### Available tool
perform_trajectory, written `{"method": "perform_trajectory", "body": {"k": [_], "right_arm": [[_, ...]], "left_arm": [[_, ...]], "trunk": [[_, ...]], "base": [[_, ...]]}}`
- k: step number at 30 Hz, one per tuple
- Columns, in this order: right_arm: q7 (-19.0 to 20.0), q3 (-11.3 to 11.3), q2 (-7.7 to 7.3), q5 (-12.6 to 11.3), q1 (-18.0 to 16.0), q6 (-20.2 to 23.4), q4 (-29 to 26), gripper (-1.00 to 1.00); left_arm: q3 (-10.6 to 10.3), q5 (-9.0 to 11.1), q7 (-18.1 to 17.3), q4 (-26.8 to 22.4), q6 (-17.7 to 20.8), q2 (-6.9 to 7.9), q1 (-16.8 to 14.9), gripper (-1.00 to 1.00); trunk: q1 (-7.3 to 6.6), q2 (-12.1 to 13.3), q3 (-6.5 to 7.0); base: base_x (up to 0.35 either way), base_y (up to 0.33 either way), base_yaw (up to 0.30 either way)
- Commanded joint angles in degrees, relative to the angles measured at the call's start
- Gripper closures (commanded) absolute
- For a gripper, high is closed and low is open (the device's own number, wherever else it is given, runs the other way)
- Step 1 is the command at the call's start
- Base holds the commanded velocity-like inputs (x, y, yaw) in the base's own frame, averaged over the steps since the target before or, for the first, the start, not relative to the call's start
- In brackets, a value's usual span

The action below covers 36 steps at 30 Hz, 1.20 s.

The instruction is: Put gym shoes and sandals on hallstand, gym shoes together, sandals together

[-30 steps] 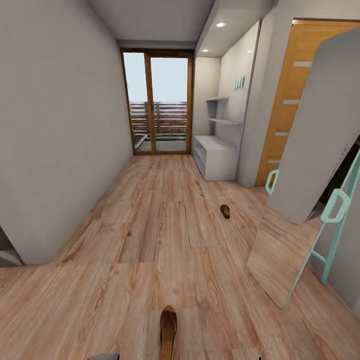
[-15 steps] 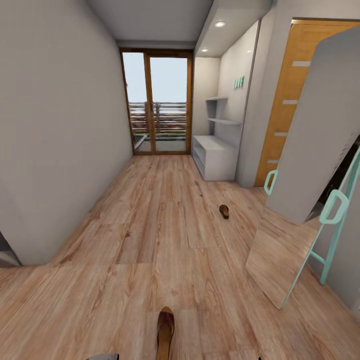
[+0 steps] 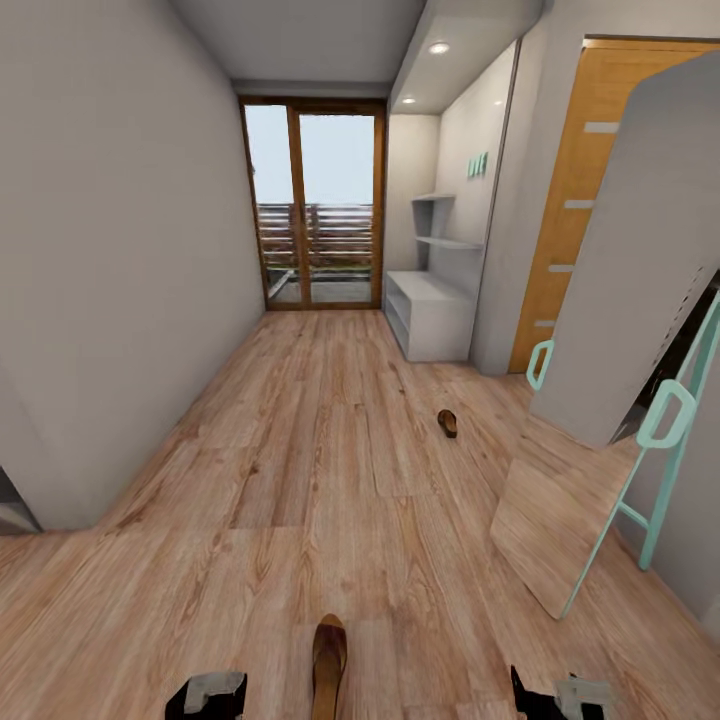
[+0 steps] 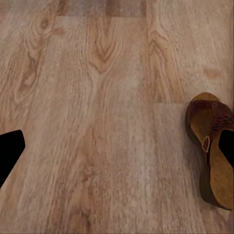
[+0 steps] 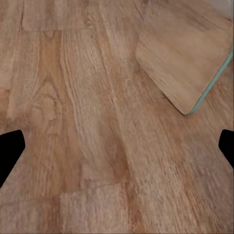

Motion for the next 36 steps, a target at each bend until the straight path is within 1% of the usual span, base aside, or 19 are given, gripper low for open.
{"method": "perform_trajectory", "body": {"k": [1,4,8,9,11,12,13,15,16,17,20,21,22,24,25,28,36], "right_arm": [[0.1,-0.1,0.02,0.4,-0.4,-0.1,-0.8,-1.00],[0.1,-0.1,0.00,1.4,-1.9,0.1,-2.6,-1.00],[0.1,0.0,0.00,3.6,-4.3,0.2,-3.8,-1.00],[0.0,0.0,-0.01,6.5,-7.0,0.4,-4.3,-1.00],[0.0,0.0,0.02,7.8,-8.4,0.9,-4.5,-1.00],[0.0,0.0,0.04,8.7,-9.8,2.0,-4.6,-1.00],[0.0,0.0,0.05,9.1,-10.3,2.8,-4.6,-1.00],[0.1,0.0,0.06,9.5,-11.4,4.8,-4.7,-1.00],[0.6,0.0,0.12,9.8,-12.3,7.2,-4.7,-1.00],[1.1,0.0,0.14,10.0,-12.7,8.4,-4.8,-1.00],[3.4,0.0,0.24,10.2,-13.8,11.8,-5.0,-1.00],[4.5,0.0,0.26,10.2,-14.1,12.8,-5.2,-1.00],[9.2,-0.1,0.28,10.4,-14.9,15.9,-6.4,-1.00],[11.5,-0.1,0.22,10.5,-15.1,16.9,-7.0,-1.00],[13.4,-0.2,0.15,10.5,-15.2,17.6,-7.6,-1.00],[16.2,-0.2,0.04,10.7,-15.3,18.4,-8.2,-1.00],[17.3,-0.2,-0.01,10.8,-15.4,18.8,-8.3,-1.00]], "left_arm": [[0.1,0.0,0.0,0.1,0.1,-0.02,-0.8,-1.00],[0.1,0.1,-0.4,0.1,1.5,-0.09,-3.1,-1.00],[0.0,-0.3,-1.5,0.1,4.7,-0.14,-6.4,-1.00],[0.0,-1.5,-3.2,0.0,8.7,-0.14,-9.7,-1.00],[0.0,-2.3,-3.9,0.0,10.4,-0.11,-11.1,-1.00],[0.1,-3.0,-4.4,0.0,11.7,-0.10,-12.2,-1.00],[0.1,-3.3,-4.6,0.0,12.1,-0.10,-12.7,-1.00],[0.1,-3.7,-4.8,0.0,12.8,-0.09,-13.3,-1.00],[0.1,-4.0,-5.0,0.0,13.2,-0.09,-13.6,-1.00],[0.1,-4.1,-5.1,0.1,13.4,-0.07,-13.8,-1.00],[0.0,-4.3,-5.2,0.3,13.6,0.00,-14.0,-1.00],[0.0,-4.3,-5.2,0.3,13.6,0.02,-14.0,-1.00],[0.0,-4.4,-5.3,0.5,13.5,0.07,-13.8,-1.00],[0.1,-4.4,-5.3,0.5,13.4,0.10,-13.7,-1.00],[0.0,-4.4,-5.3,0.5,13.4,0.11,-13.6,-1.00],[0.1,-4.4,-5.3,0.6,13.3,0.10,-13.4,-1.00],[0.1,-4.4,-5.3,0.7,13.3,0.14,-13.4,-1.00]], "trunk": [[-0.01,0.0,-0.06],[-0.01,0.0,-0.06],[-0.01,0.0,-0.06],[-0.01,0.0,-0.06],[-0.01,0.0,-0.06],[-0.01,0.0,-0.06],[-0.01,0.0,-0.06],[-0.01,0.0,-0.06],[-0.01,0.0,-0.06],[-0.01,0.0,-0.06],[-0.01,0.0,-0.06],[-0.01,0.0,-0.06],[-0.01,0.0,-0.06],[-0.01,0.0,-0.06],[-0.01,0.0,-0.06],[-0.01,0.0,-0.06],[-0.01,0.0,-0.06]], "base": [[0.000,-0.001,0.000],[0.000,0.000,0.000],[0.000,0.000,0.000],[0.000,0.000,0.000],[0.000,0.000,0.000],[0.000,0.000,0.000],[0.000,0.000,0.000],[0.000,0.000,0.000],[0.000,0.000,0.000],[0.000,0.000,0.000],[0.000,0.000,0.000],[0.000,0.000,0.000],[0.000,0.000,0.000],[0.000,0.000,0.000],[0.000,0.000,0.000],[0.000,0.000,0.000],[0.000,0.000,0.000]]}}
